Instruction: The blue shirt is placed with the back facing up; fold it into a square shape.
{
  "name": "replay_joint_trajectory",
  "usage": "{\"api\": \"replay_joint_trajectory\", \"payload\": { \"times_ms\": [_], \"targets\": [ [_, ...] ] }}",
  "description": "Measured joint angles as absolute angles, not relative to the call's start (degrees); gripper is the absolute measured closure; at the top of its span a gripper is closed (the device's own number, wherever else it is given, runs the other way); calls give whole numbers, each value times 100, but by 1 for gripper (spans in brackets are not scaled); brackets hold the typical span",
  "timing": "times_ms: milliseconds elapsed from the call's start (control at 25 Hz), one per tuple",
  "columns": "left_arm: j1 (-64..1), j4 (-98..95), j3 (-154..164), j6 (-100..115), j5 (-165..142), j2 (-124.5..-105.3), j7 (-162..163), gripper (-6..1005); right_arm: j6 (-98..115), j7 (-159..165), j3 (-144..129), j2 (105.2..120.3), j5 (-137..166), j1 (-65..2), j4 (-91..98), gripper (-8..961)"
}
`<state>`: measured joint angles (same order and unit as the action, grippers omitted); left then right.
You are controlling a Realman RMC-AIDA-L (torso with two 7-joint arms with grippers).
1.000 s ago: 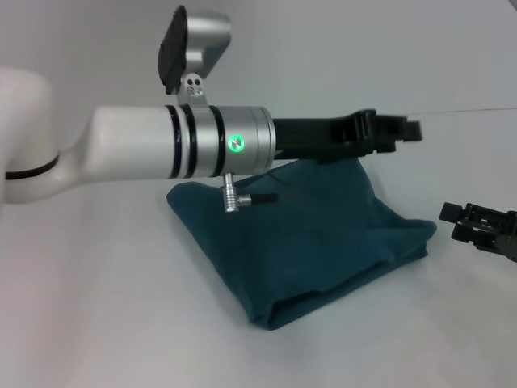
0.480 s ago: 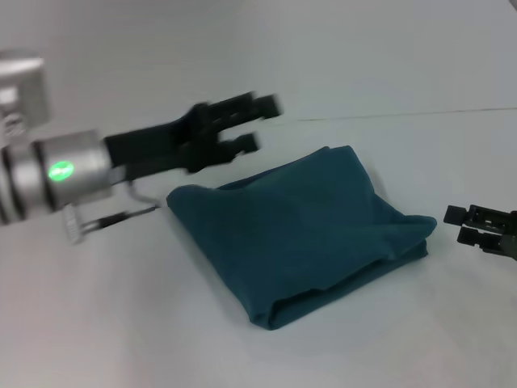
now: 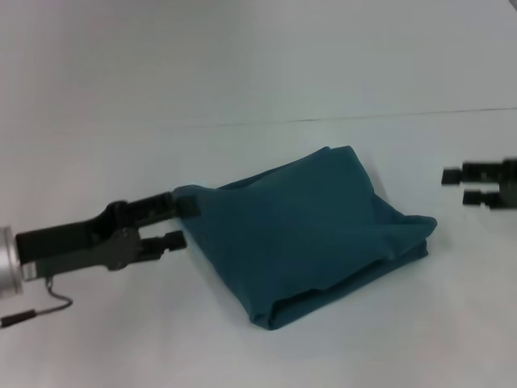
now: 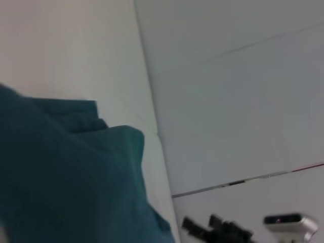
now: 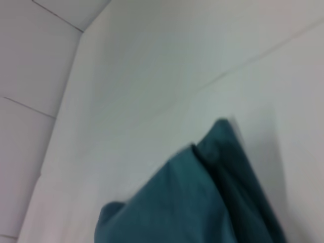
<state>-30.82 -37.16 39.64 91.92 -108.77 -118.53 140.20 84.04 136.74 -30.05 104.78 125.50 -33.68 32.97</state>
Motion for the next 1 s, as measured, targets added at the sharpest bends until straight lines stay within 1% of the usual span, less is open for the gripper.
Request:
{"api": "replay_joint_trajectory", "payload": {
  "times_ms": [120, 160, 240, 320, 360, 560, 1000],
  "targets": [
    [-3006, -3769, 3936, 9236, -10985, -11867, 14014, 120, 8360, 14144, -3027, 10414, 12967, -3810, 3524, 138],
    [-2987, -3786, 3928, 9265, -11057, -11870, 14014, 120, 8253, 14340, -3063, 10433, 13346, -4099, 3609, 139],
    [-2956, -3812, 3929, 9339, -11200, -11892, 14014, 120, 8215, 14432, -3101, 10457, 13533, -4221, 3646, 140],
    [-2910, -3817, 3926, 9385, -11267, -11915, 14014, 120, 7945, 14669, -3358, 10575, 14111, -4588, 3697, 142],
    [-2885, -3818, 3919, 9389, -11272, -11923, 14014, 121, 7945, 14669, -3358, 10575, 14111, -4588, 3697, 142],
    [-2761, -3825, 3796, 9406, -11278, -11948, 14014, 122, 7469, 14928, -3819, 10753, 14425, -4969, 3633, 146],
    [-2717, -3833, 3772, 9370, -11259, -11993, 13985, 122, 6062, 14977, -4198, 11160, 14396, -5218, 3140, 154]
  ]
}}
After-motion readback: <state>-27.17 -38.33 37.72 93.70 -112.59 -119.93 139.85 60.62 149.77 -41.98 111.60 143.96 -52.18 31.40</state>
